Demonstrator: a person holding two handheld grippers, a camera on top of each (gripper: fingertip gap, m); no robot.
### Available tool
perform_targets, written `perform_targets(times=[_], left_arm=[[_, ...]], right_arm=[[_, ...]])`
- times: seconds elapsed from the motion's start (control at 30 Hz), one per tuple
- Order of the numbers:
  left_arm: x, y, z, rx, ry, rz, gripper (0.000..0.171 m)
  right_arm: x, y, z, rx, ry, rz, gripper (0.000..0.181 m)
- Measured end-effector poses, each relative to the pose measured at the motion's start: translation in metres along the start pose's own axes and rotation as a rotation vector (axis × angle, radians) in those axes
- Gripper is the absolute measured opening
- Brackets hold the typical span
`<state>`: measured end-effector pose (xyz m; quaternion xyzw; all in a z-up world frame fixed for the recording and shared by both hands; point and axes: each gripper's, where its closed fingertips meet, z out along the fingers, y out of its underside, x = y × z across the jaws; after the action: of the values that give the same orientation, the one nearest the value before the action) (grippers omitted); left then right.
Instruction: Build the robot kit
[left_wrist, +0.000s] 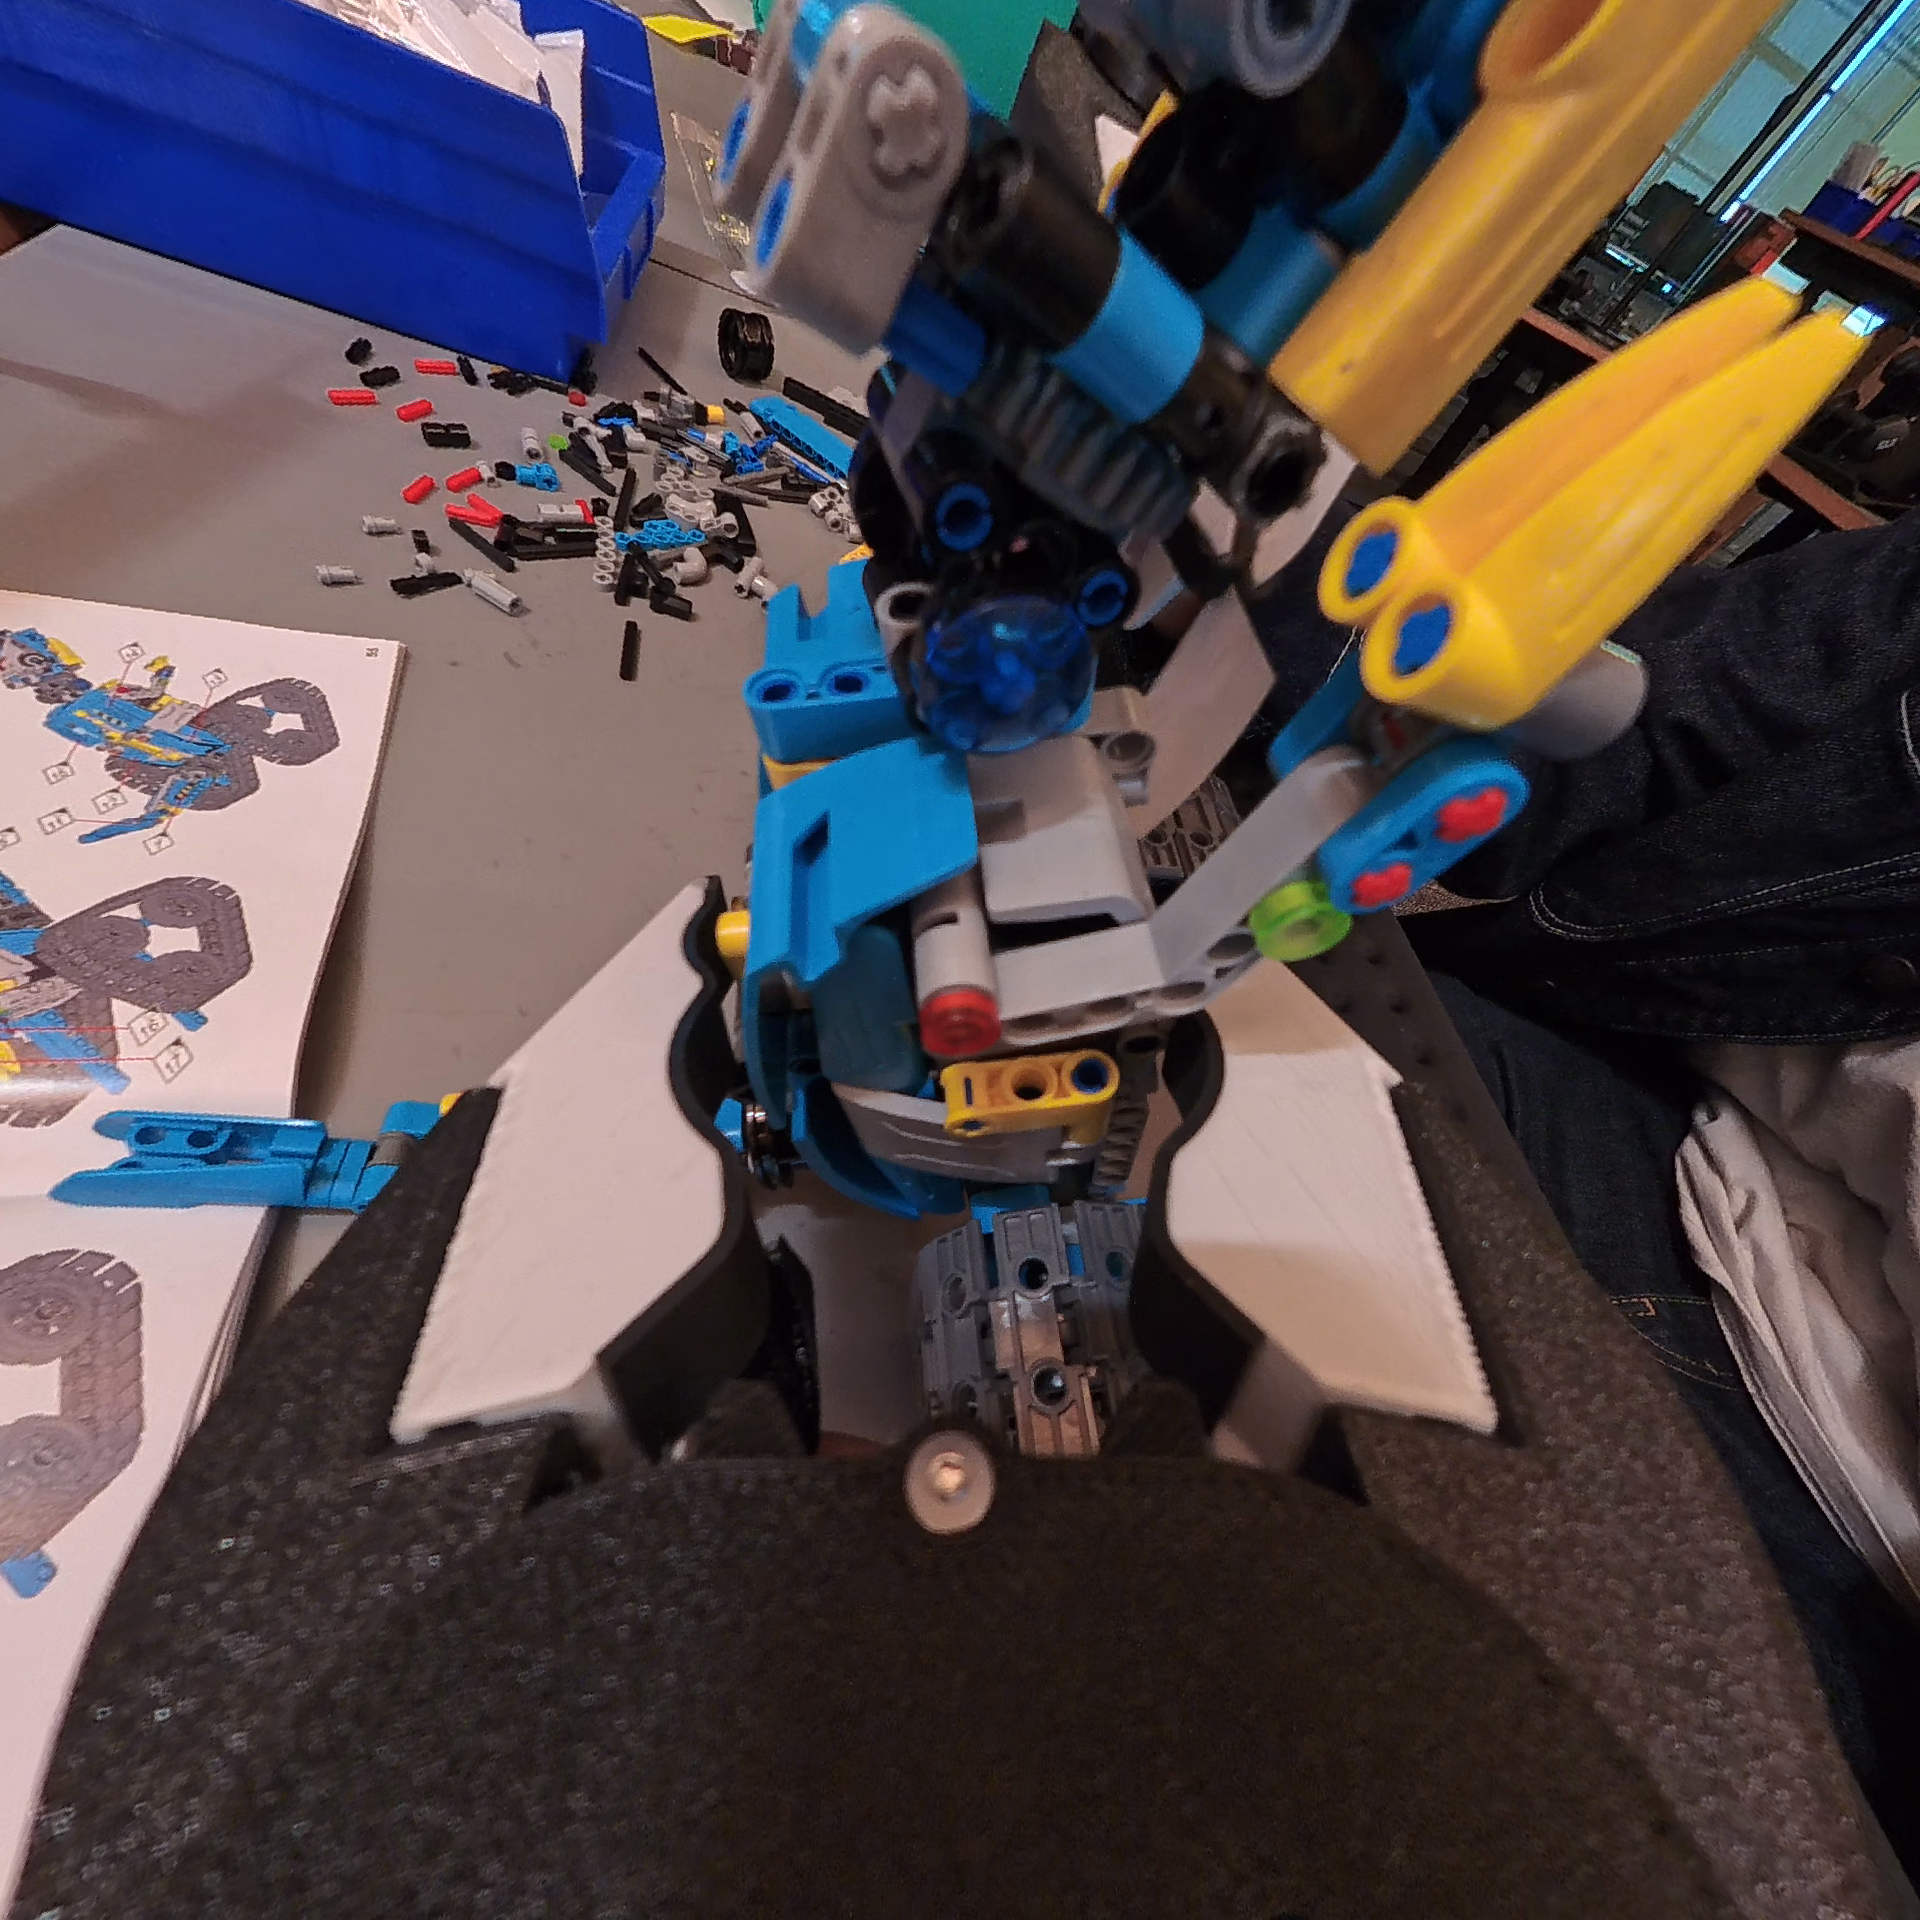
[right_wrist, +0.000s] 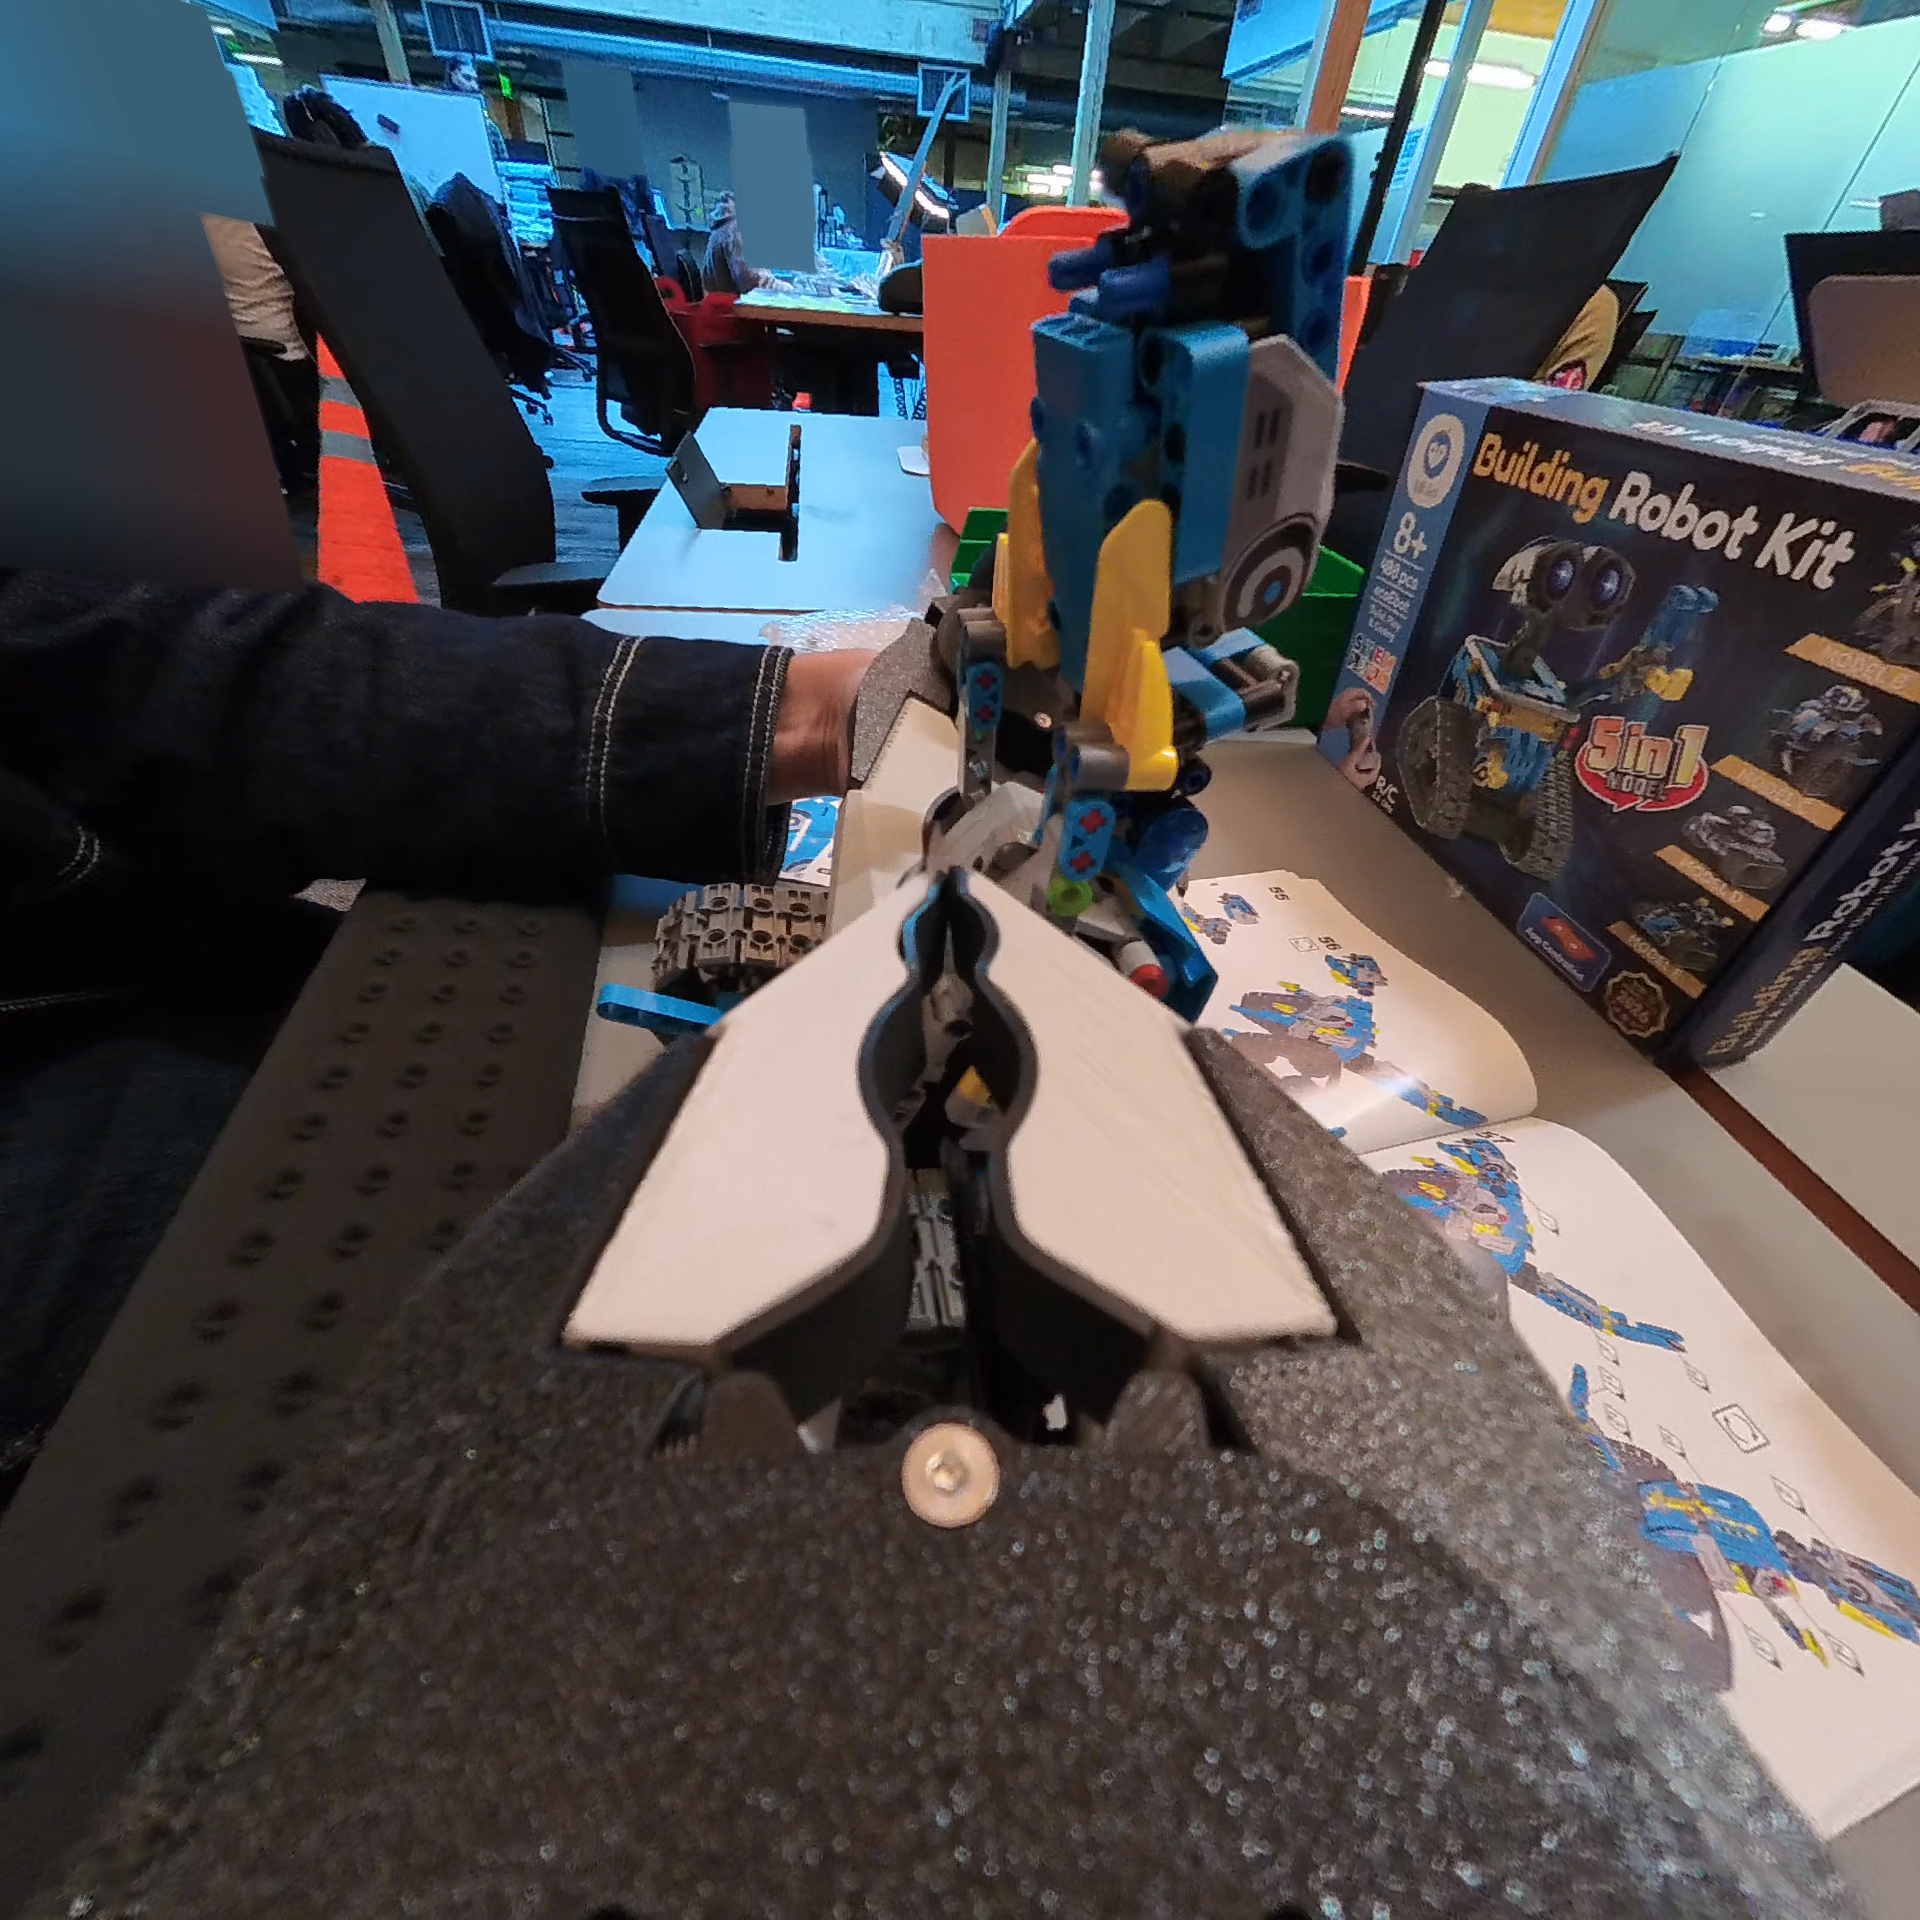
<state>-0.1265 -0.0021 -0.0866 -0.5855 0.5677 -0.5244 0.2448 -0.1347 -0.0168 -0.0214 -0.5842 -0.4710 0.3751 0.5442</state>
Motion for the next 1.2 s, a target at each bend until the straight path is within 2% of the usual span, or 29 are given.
perform_targets(times=[1.2], left_arm=[[0.0003,0.0,0.0,0.001,0.003,-0.003,0.084]], right_arm=[[0.0082,0.0025,0.0023,-0.009,0.066,-0.042,0.0]])
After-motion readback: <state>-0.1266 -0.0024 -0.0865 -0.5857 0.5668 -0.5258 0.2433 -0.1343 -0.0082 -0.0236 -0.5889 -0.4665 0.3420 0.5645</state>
